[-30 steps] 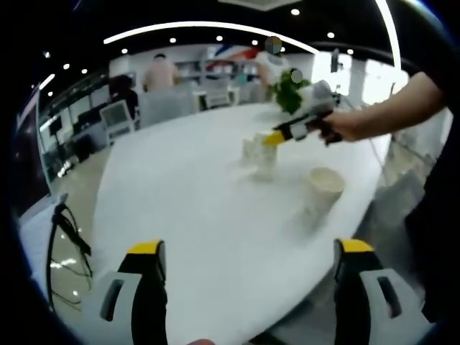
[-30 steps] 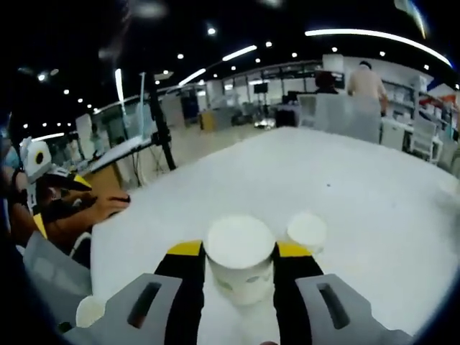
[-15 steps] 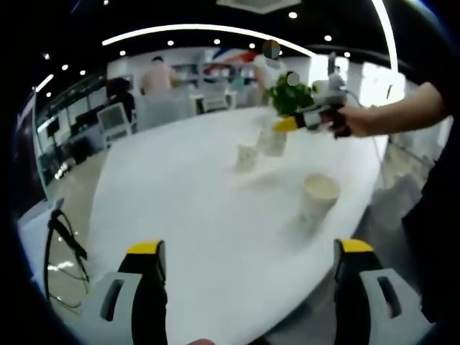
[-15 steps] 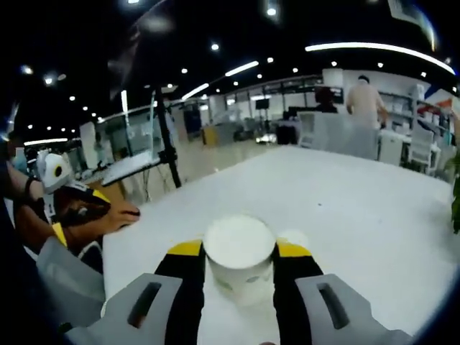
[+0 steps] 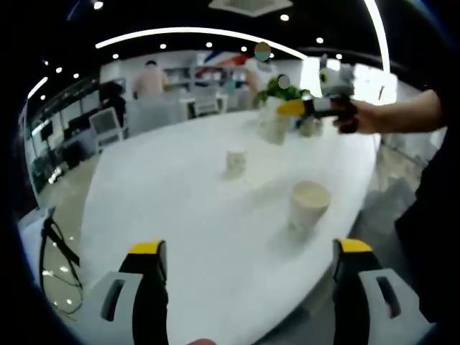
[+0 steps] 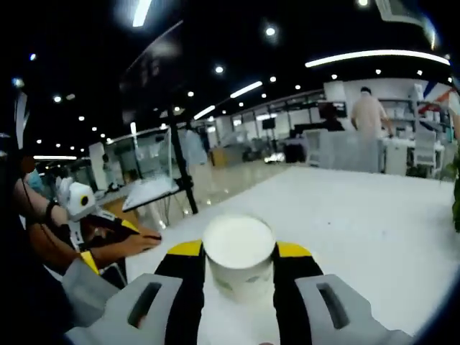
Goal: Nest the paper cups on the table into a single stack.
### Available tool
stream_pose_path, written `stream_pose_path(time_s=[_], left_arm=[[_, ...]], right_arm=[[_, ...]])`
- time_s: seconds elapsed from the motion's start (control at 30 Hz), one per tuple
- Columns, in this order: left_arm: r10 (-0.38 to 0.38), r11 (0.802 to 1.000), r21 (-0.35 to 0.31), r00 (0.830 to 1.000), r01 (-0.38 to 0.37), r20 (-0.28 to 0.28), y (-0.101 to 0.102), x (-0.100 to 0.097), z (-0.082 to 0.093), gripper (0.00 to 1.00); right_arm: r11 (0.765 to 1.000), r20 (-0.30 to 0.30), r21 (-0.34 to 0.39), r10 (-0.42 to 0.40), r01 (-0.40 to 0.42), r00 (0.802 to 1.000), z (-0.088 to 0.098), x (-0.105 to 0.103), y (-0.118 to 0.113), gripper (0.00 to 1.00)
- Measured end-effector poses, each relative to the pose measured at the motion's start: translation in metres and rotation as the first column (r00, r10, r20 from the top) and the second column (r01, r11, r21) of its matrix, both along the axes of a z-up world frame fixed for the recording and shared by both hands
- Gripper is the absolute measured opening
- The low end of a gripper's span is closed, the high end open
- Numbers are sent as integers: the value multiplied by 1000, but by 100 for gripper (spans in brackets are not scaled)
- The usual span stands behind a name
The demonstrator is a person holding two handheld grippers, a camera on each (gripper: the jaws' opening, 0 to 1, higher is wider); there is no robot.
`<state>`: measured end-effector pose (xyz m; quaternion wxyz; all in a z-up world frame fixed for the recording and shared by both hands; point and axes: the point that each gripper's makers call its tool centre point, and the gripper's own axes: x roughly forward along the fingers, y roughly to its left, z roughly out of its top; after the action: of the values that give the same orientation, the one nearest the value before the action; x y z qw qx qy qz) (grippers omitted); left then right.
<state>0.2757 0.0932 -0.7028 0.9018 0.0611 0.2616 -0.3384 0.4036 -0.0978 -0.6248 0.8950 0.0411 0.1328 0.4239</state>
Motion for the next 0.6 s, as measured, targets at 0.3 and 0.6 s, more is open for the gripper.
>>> stream_pose_path(time_s=[0.3,0.6], left_arm=[[5,985,-173,1000,-3,14,-22,-2,22,98],[-23,969,-244,999,33,41,-45,-2,39,94]], right_arm=[[995,-13,98,-3,4,1000,16,-19,-1,33],[984,-47,175,27,-18,999,17,-41,12,33]])
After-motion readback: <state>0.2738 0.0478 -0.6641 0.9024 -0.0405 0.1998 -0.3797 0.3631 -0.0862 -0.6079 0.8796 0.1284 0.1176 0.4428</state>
